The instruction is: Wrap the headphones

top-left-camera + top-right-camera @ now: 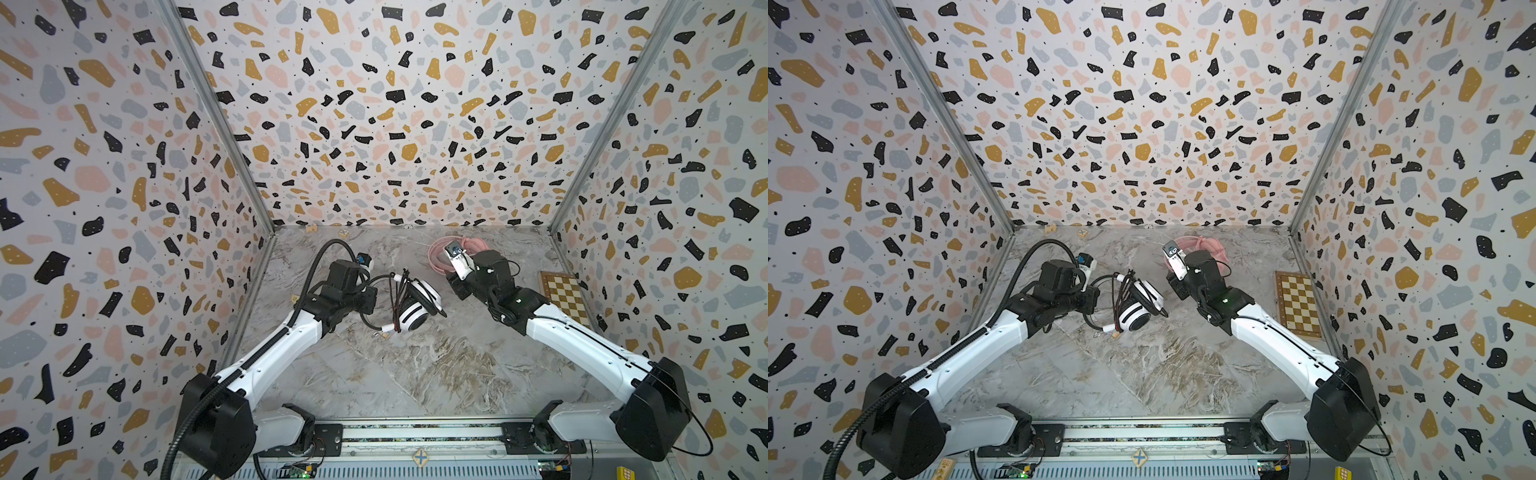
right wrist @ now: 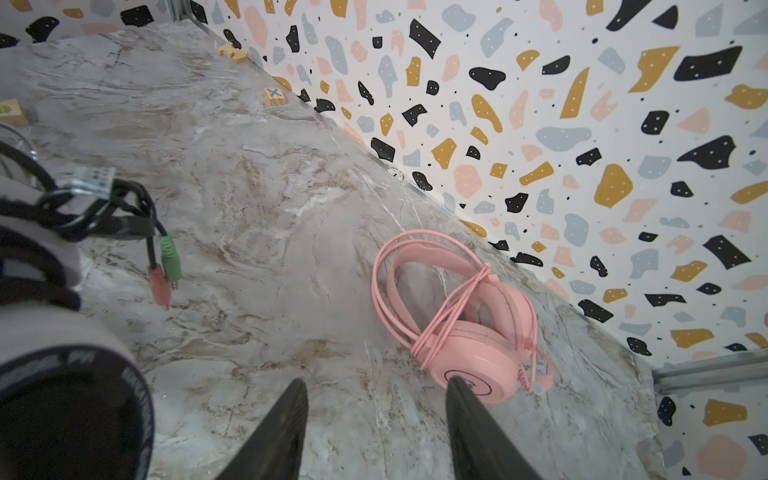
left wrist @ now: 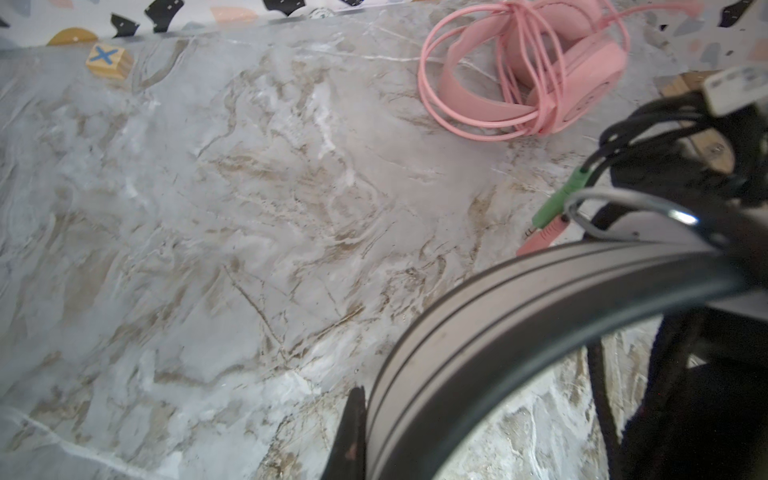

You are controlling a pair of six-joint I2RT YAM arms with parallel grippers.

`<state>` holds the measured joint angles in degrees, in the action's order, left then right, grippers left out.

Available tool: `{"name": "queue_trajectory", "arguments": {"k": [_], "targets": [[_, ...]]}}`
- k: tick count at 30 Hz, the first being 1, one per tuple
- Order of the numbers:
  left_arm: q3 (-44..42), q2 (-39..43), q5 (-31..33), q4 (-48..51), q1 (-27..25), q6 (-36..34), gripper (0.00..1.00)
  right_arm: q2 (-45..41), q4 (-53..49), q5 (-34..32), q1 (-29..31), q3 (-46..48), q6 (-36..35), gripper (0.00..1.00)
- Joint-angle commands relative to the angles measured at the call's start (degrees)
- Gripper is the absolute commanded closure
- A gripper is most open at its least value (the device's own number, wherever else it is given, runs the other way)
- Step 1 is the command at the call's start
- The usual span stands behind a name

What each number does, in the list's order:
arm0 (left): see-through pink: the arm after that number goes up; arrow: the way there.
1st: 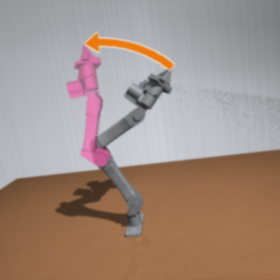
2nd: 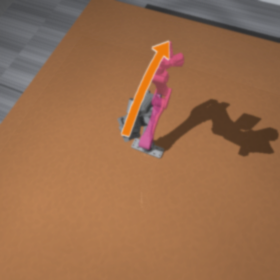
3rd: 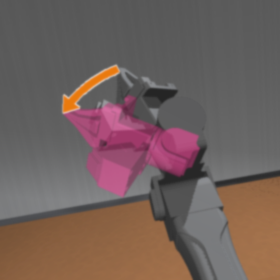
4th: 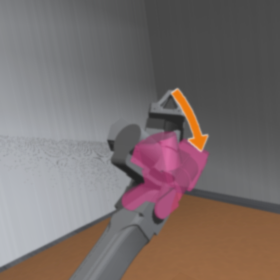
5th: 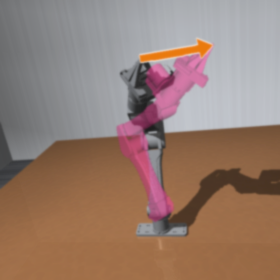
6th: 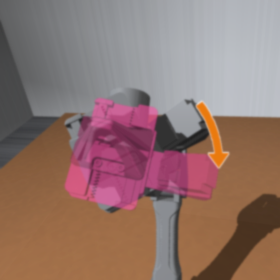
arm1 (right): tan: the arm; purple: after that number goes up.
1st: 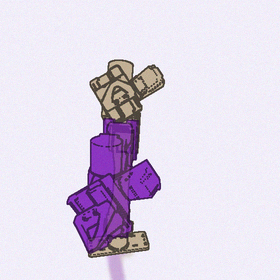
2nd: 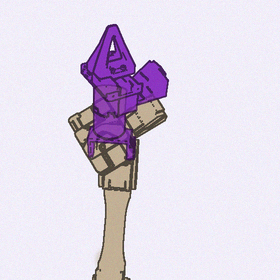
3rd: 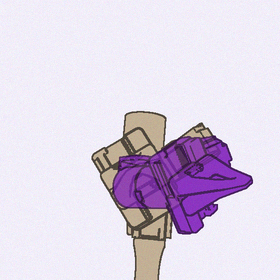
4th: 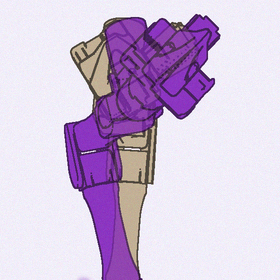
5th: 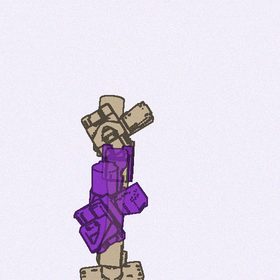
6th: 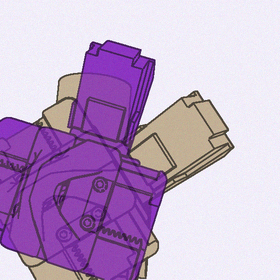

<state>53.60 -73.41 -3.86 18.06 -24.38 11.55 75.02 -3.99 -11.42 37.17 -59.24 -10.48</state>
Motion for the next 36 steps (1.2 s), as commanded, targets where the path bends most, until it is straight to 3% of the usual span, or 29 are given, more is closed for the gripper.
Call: {"name": "queue_trajectory", "arguments": {"k": [1, 16, 23, 30, 36], "targets": [[1.5, -1.5, 3.7, -3.7, 1.5, 6.1, 1.0, -2.8, 2.8, -1.7, -0.1, 2.1, 4.4, 0.45], [7.9, -16.6, 15.0, -7.5, 6.2, 18.8, 1.0, -7.9, 10.5, 0.1, 0.0, 16.8, 17.2, 0.45], [9.1, -21.9, 20.0, -13.1, 8.3, 23.7, 1.0, -7.7, 12.6, 4.2, 0.1, 22.3, 18.5, 0.45], [13.6, -30.6, 18.8, -14.7, 10.7, 27.3, 1.0, -8.2, 14.3, 6.5, 0.3, 24.8, 19.0, 0.45], [15.4, -35.5, 18.0, -17.9, 11.7, 30.0, 0.96, -8.3, 14.2, 4.7, 1.2, 26.1, 18.5, 0.45]]}}
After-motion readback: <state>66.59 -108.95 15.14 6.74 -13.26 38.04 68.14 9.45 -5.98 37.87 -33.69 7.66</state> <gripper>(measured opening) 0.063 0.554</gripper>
